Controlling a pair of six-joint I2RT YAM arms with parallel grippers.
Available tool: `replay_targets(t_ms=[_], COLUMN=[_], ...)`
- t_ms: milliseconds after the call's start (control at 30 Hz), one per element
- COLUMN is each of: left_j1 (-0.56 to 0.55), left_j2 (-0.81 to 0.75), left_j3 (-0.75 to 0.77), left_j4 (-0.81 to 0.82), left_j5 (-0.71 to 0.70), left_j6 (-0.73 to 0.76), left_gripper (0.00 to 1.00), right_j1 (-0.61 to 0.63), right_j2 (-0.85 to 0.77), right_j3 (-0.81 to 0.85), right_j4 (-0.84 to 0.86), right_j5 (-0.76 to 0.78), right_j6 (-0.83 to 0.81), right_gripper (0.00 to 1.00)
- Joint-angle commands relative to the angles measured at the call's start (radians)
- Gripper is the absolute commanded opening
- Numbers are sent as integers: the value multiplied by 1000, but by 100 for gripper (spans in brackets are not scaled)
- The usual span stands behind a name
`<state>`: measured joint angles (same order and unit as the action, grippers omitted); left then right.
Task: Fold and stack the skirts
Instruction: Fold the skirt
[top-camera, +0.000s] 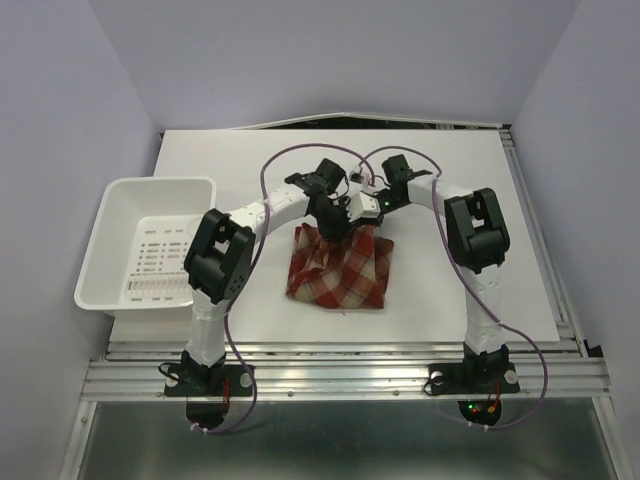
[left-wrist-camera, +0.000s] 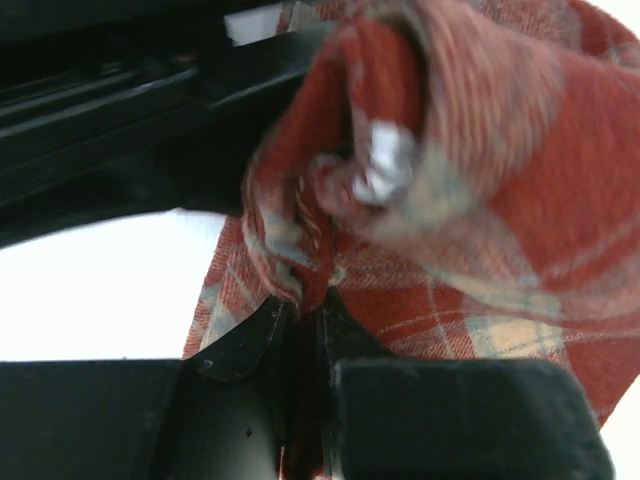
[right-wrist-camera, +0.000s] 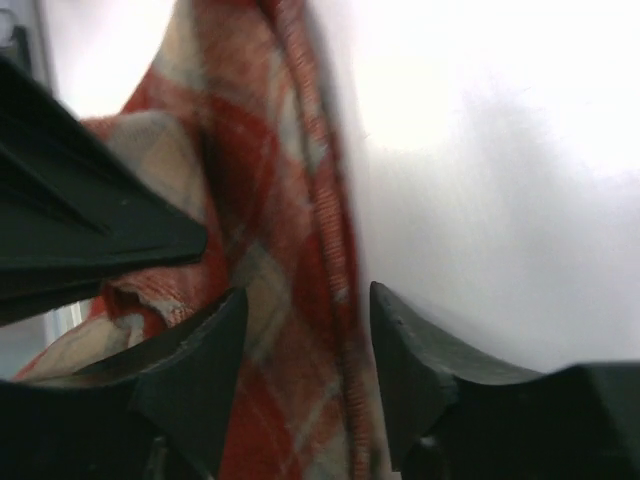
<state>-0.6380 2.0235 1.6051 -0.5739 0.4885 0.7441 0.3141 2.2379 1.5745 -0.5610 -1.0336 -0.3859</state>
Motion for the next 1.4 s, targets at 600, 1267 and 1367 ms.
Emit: replay_targets(t_ms=[600, 1267, 1367], left_j1=[136, 236, 254], left_j2=[-261, -206, -120], left_j3=[86, -424, -389], left_j4=[51, 522, 523], left_j5=[31, 173, 148], left_j6=[-334, -681, -658], left_gripper=[68, 50, 50], right_j1=[-169, -4, -4], right_j2=[-427, -396, -351], right_j3=[38, -381, -390], right_j4=[-50, 47, 56], right_j5=[93, 194, 276], right_j6=[321, 311, 292], right_gripper=[73, 43, 44])
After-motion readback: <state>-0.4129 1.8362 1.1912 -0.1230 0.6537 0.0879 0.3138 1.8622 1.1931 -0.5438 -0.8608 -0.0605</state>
